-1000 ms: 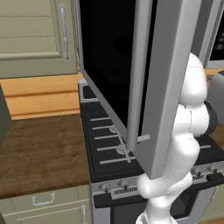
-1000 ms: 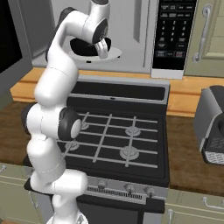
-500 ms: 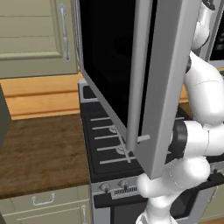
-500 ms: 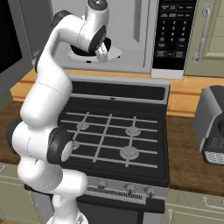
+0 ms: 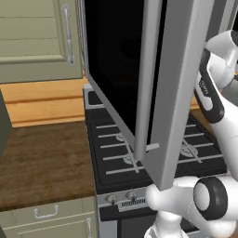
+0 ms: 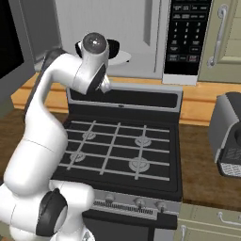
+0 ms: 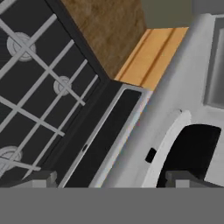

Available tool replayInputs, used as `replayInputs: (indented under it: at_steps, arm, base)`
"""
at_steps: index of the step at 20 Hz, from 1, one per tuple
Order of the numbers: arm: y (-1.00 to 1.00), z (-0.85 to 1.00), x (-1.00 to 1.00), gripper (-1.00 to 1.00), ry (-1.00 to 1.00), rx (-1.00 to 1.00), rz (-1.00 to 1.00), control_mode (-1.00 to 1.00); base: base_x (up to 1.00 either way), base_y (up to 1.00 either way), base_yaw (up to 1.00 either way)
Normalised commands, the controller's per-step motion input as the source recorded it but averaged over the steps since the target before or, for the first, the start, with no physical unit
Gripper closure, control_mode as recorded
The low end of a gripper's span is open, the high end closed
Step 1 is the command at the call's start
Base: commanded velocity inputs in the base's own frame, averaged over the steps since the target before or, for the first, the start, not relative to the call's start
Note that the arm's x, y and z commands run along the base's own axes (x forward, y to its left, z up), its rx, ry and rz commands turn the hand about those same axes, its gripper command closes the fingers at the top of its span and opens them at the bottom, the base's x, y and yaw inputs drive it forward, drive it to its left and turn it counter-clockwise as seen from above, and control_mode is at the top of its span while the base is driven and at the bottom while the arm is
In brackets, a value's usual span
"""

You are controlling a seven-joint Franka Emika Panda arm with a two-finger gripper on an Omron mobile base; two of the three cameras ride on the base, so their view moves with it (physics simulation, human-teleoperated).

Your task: Pick the lime from the sink and place it in the bowl. Then pick the bowl and place it in the microwave. Then close the microwave door and press the start button.

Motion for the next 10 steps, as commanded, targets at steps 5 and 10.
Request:
replayInputs:
  at_steps: [5, 10]
  arm:
    - [0.00, -0.46, -0.17, -1.00, 0.01, -0.05, 0.00, -1.00]
    - [0.00, -0.35, 0.06, -1.00, 0.11, -0.17, 0.00, -1.00]
  base:
    - [0.00, 0.00, 0.00]
    - [0.00, 0.00, 0.00]
